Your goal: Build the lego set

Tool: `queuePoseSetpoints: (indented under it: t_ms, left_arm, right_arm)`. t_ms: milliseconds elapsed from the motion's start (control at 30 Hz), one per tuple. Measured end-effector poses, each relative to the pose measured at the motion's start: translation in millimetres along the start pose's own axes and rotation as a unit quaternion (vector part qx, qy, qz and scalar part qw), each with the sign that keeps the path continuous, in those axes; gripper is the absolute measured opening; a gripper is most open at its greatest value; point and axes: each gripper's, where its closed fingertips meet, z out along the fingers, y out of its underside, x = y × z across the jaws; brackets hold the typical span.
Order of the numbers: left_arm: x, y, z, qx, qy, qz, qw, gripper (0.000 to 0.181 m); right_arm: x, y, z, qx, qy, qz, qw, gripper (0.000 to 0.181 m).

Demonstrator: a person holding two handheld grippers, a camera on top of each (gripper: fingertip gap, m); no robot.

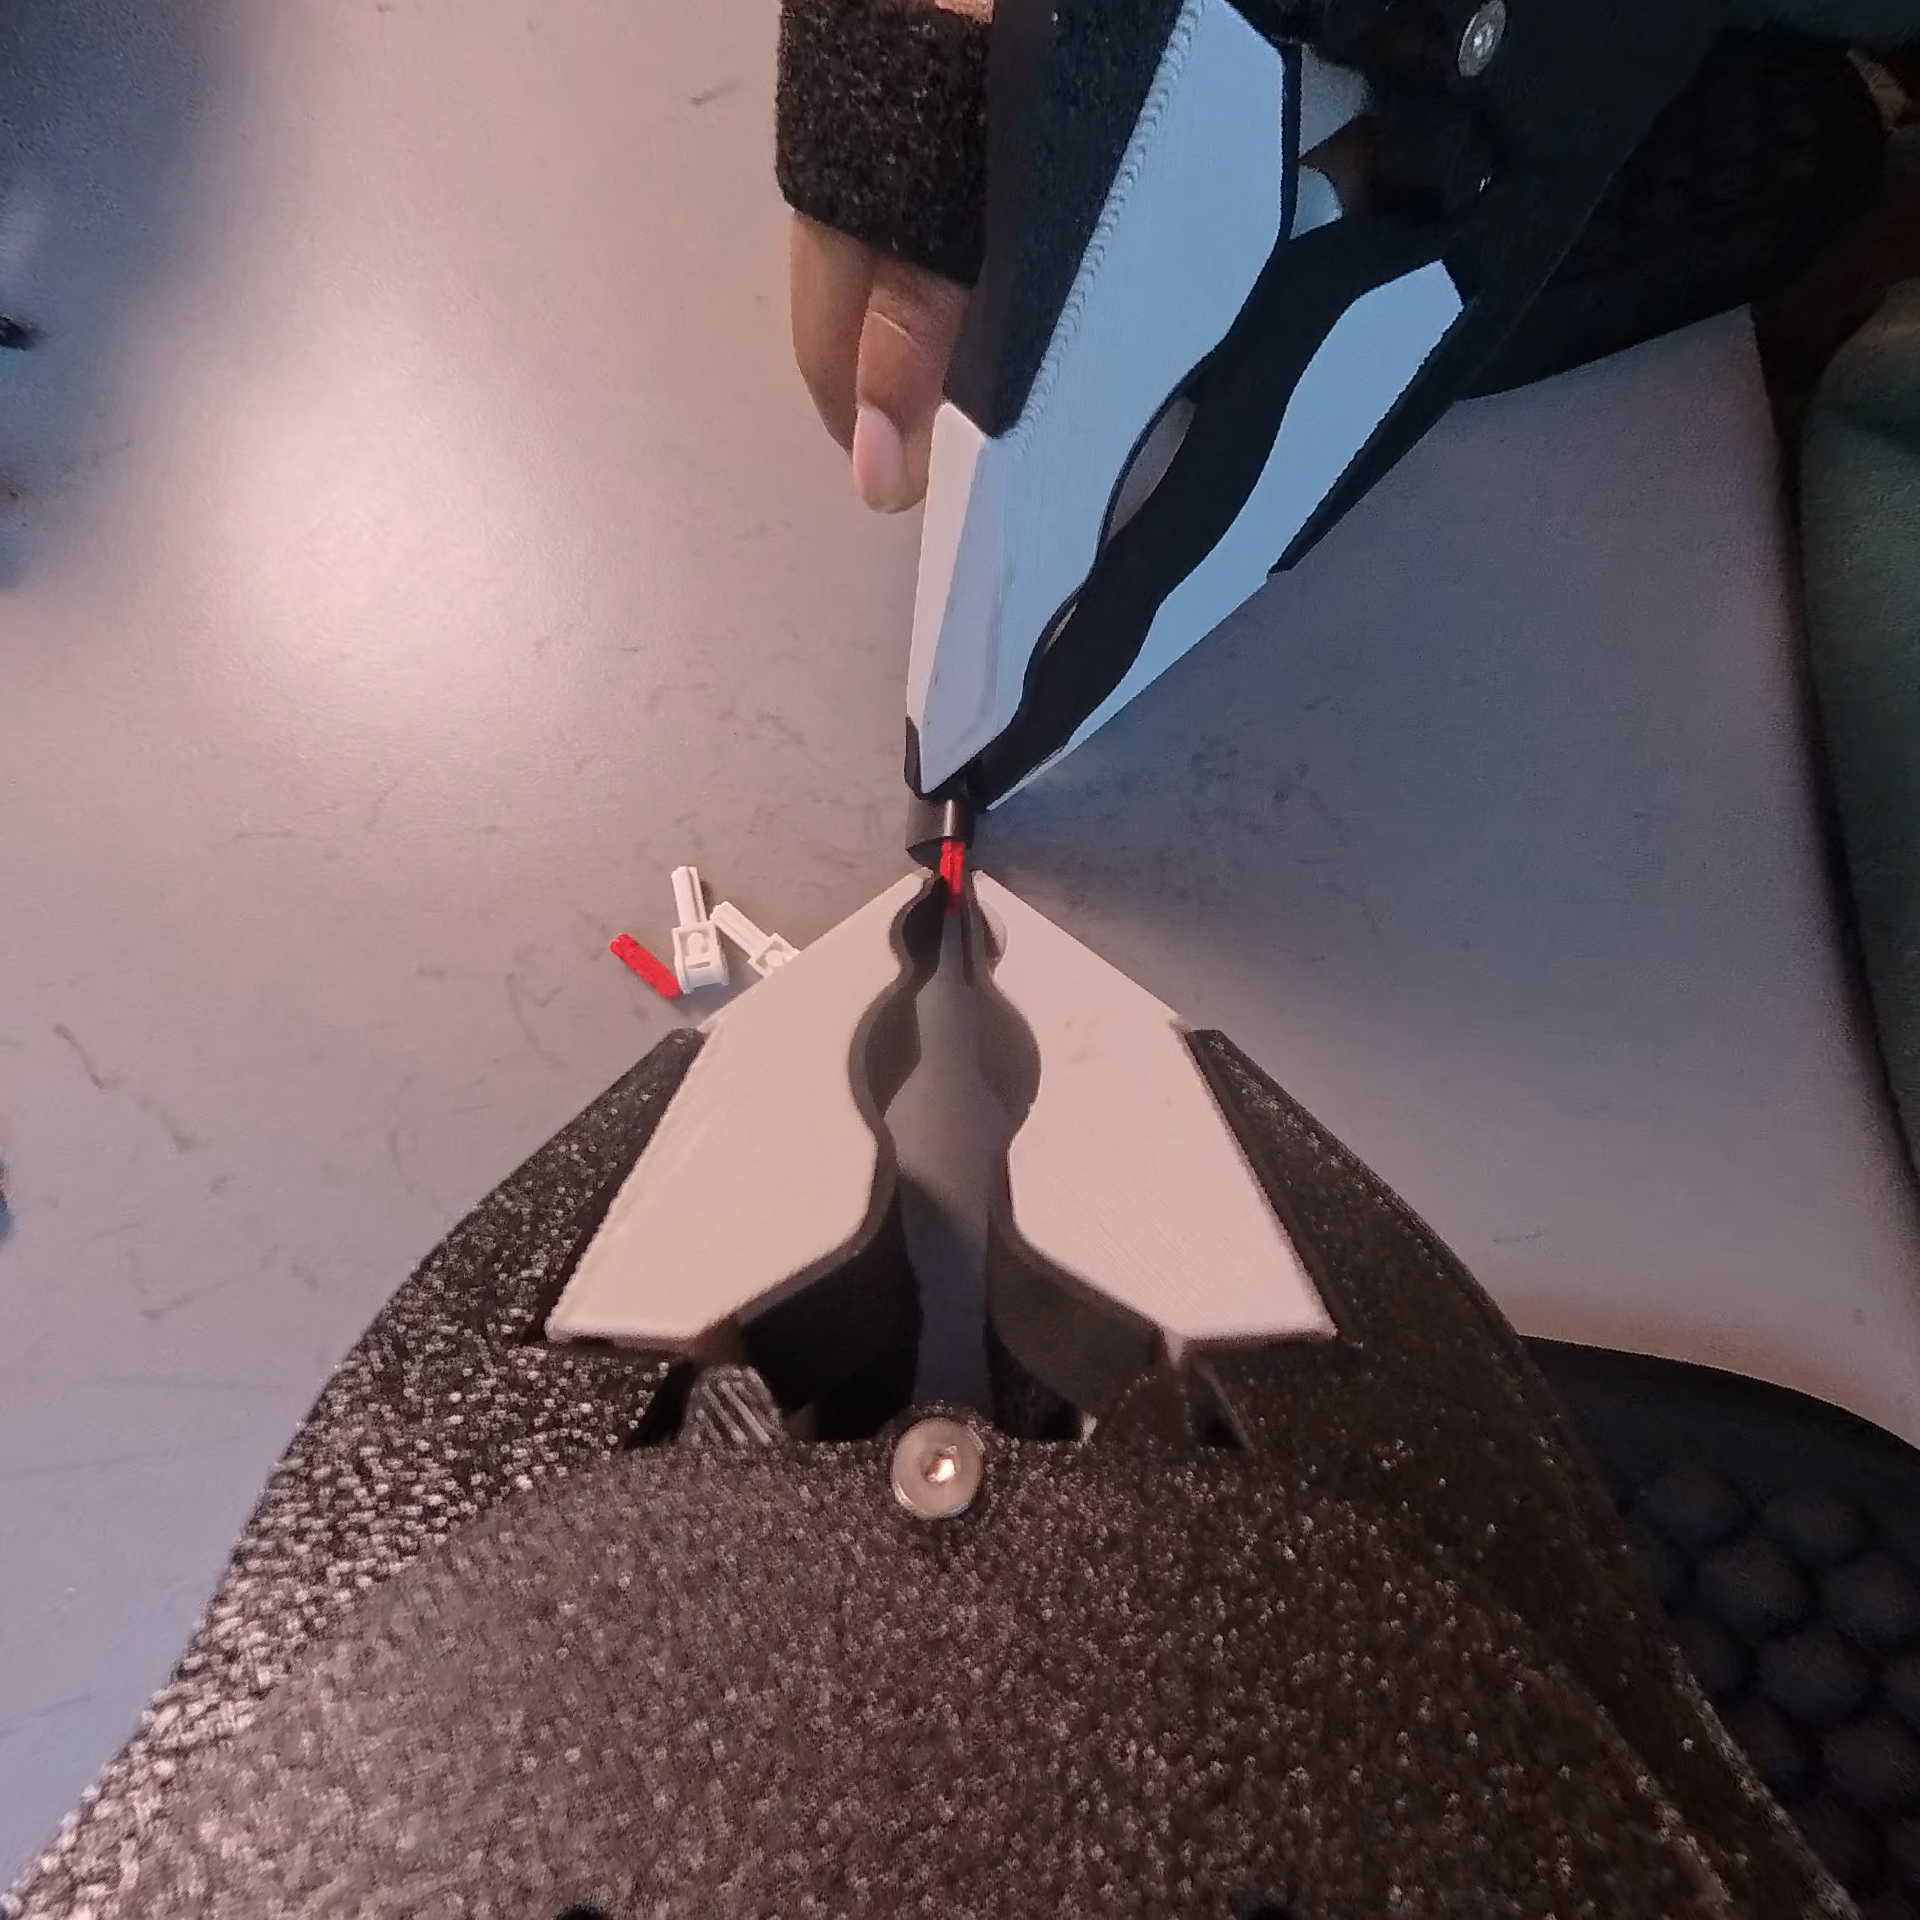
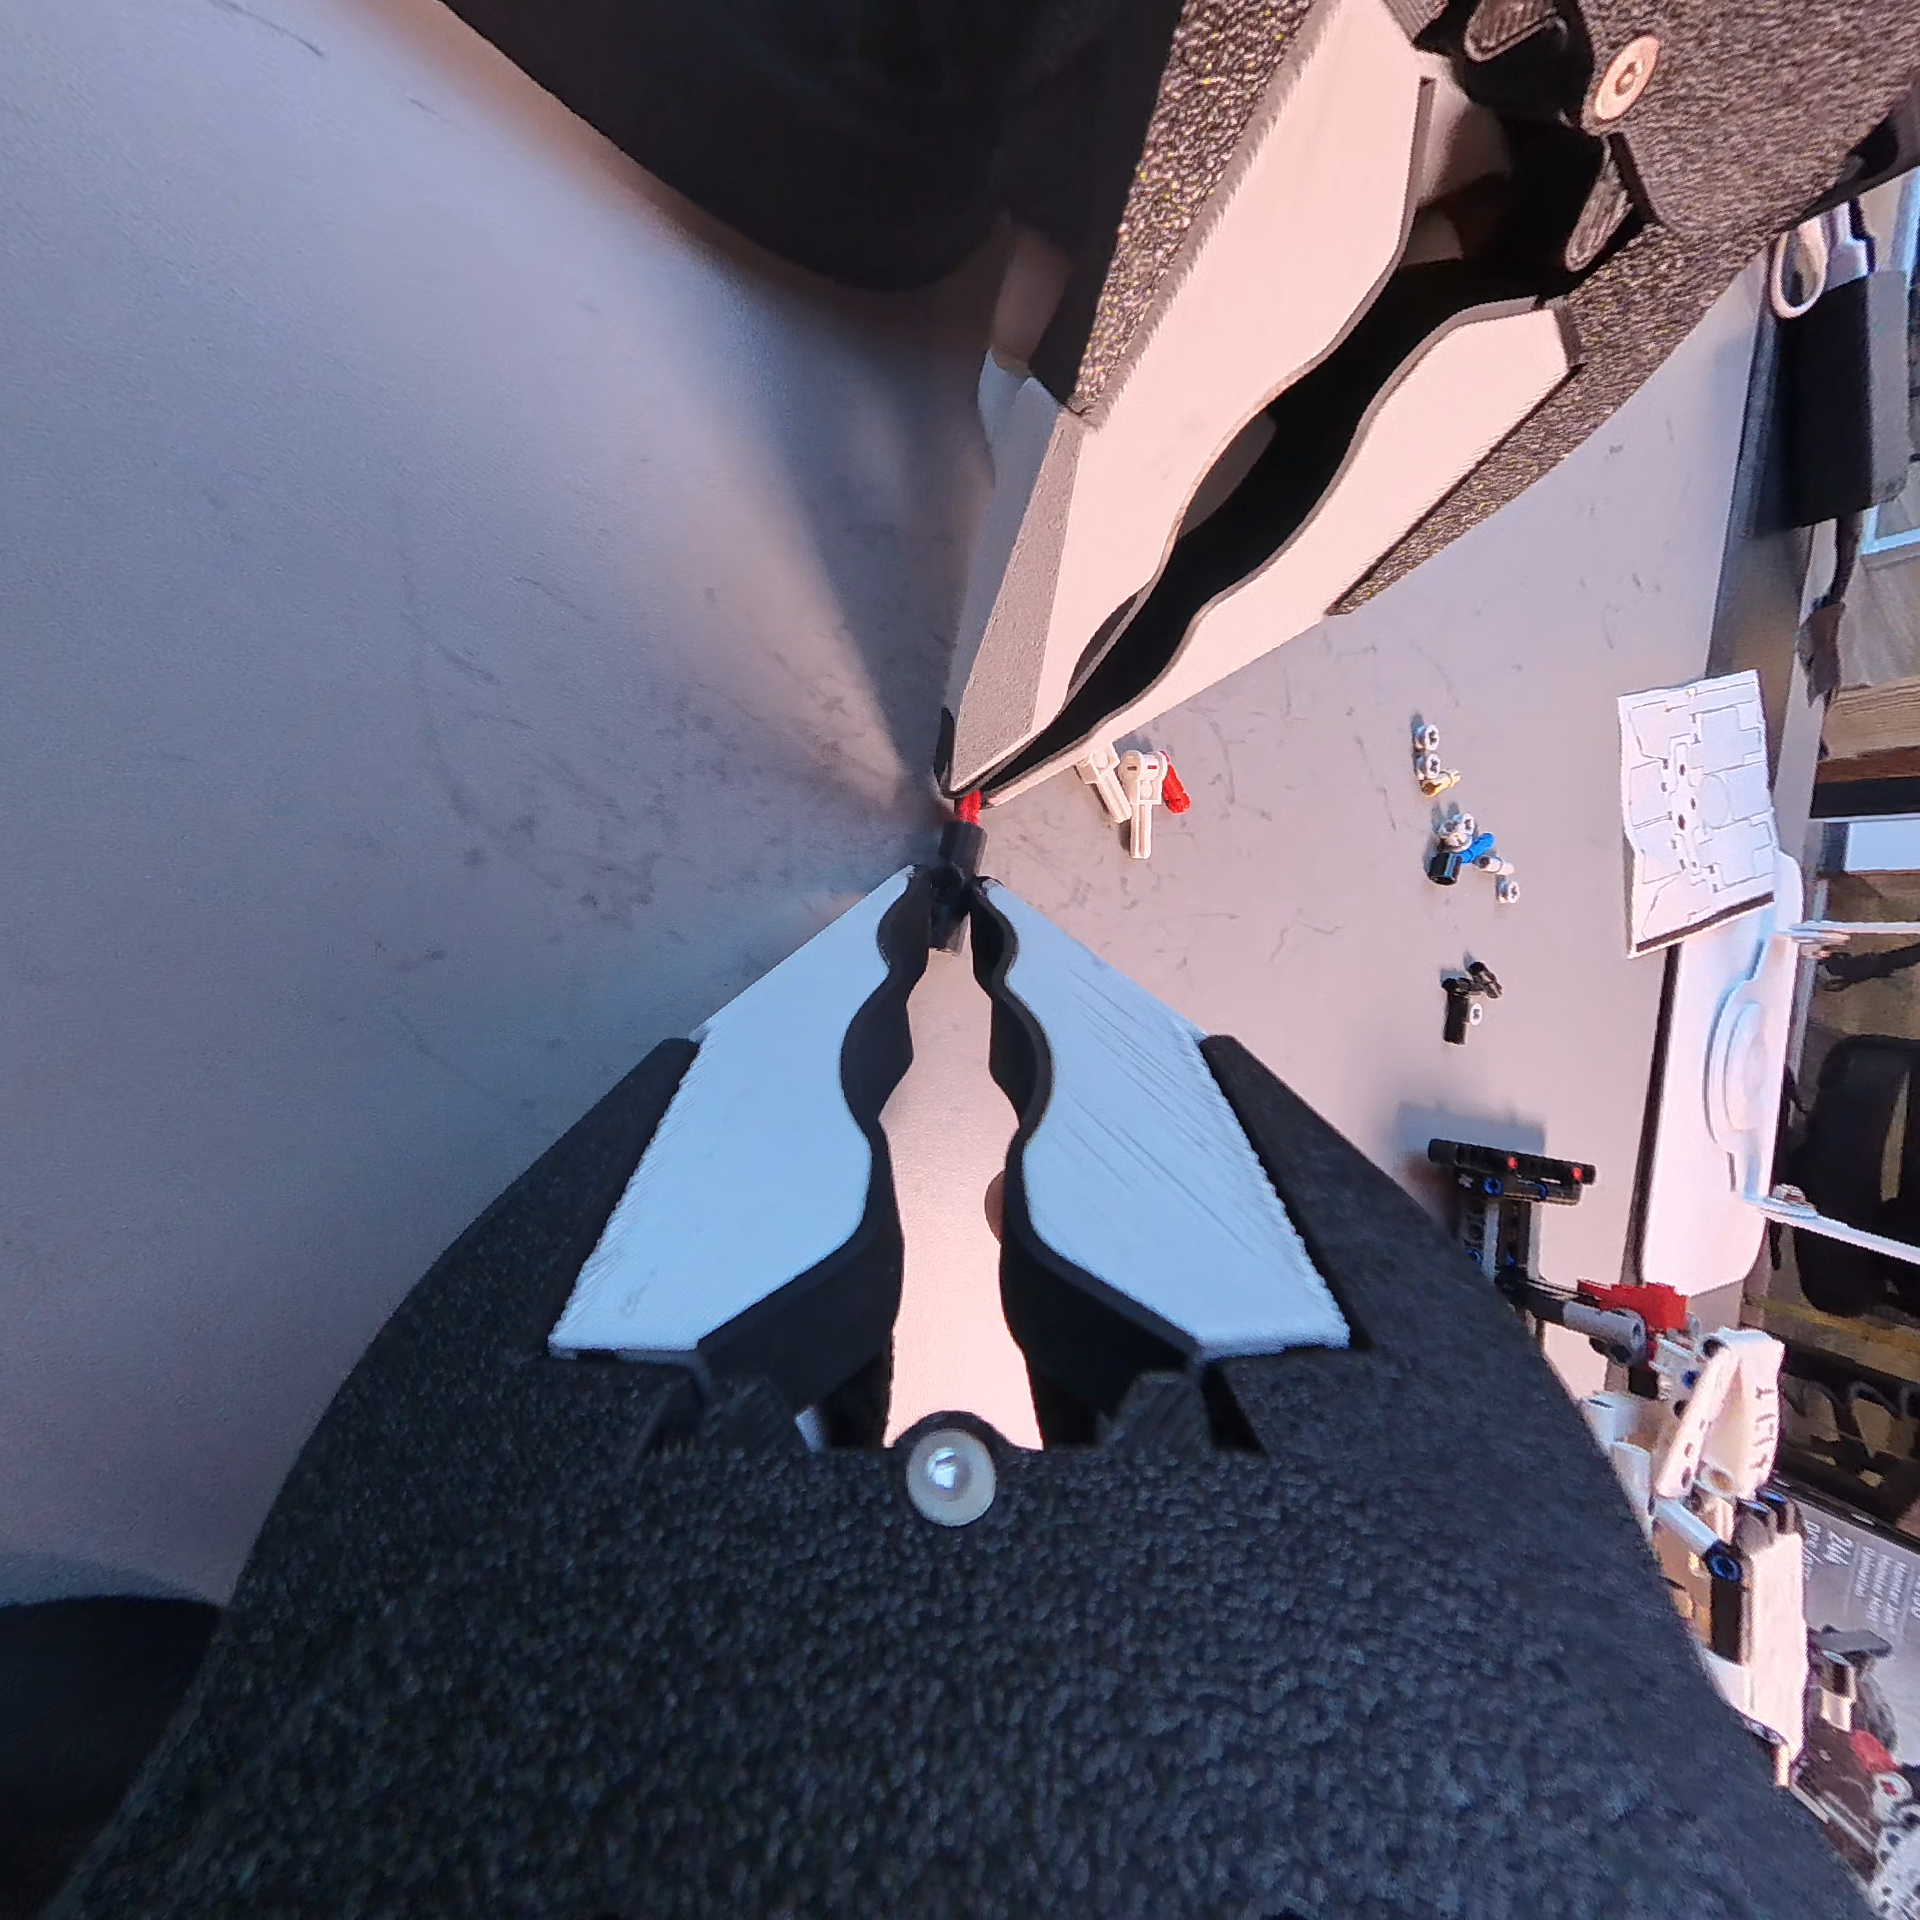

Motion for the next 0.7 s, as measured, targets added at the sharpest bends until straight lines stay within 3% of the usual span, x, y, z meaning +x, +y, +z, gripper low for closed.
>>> queuePoseSetpoints:
  t_ms: [467,700]
  left_arm:
    - [2,1,-3,-0.047,0.066,-0.099,0.992,0.000]
    - [3,-16,-5,-0.031,0.096,-0.143,0.985,0.000]
  right_arm:
    - [-1,-1,1,-0.050,0.016,-0.057,0.997,0.005]
    - [-2,-8,3,-0.032,0.014,-0.027,0.999,0.005]
